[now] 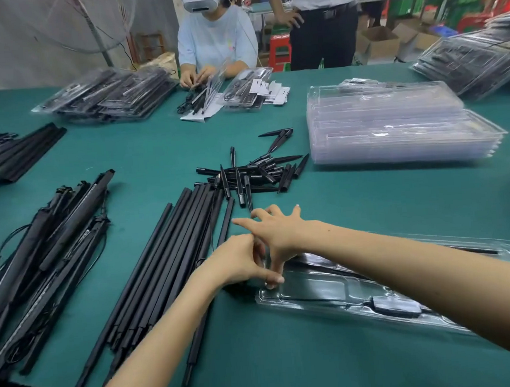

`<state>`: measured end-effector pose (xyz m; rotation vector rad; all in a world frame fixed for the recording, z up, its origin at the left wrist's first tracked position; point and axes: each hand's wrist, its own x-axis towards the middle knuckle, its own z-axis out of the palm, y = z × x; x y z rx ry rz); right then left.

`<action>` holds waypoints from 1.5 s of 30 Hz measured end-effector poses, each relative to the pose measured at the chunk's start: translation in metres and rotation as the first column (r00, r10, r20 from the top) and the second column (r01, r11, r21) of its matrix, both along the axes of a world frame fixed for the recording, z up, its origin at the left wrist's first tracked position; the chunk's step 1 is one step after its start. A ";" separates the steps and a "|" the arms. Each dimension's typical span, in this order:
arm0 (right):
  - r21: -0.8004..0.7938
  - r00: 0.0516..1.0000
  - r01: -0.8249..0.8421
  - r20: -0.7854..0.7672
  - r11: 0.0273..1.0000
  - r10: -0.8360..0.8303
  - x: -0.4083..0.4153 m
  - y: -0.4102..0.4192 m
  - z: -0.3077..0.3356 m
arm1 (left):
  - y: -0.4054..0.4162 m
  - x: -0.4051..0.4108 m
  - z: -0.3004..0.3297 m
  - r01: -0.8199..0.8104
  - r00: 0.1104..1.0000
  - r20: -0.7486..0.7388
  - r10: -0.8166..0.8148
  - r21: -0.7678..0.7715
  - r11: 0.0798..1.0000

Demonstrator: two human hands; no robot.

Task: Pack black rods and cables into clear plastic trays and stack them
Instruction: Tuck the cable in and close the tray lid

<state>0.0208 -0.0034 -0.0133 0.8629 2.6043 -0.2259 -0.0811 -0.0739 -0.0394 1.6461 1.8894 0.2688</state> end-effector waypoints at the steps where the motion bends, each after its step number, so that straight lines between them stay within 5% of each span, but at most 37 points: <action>1: -0.004 1.000 0.004 0.002 1.000 -0.004 -0.001 0.001 -0.001 | 0.002 -0.002 -0.002 -0.002 1.000 0.017 0.002 -0.018 1.000; 11: -0.071 0.998 -0.026 -0.056 0.997 0.022 -0.007 0.005 -0.018 | 0.010 -0.004 -0.015 0.005 0.987 -0.162 -0.020 -0.095 0.995; 23: -0.251 0.999 -0.027 -0.043 0.968 0.017 0.000 0.019 -0.014 | -0.004 -0.021 -0.013 0.087 0.982 0.179 -0.066 -0.115 0.989; 34: -0.243 1.000 -0.012 -0.030 0.970 0.004 0.001 0.020 -0.013 | -0.008 -0.027 -0.015 0.070 0.978 0.200 -0.058 -0.051 0.996; 45: -0.144 0.997 0.072 -0.009 0.987 -0.075 -0.005 0.006 -0.020 | 0.011 -0.003 -0.004 0.034 0.998 -0.049 -0.046 -0.217 0.976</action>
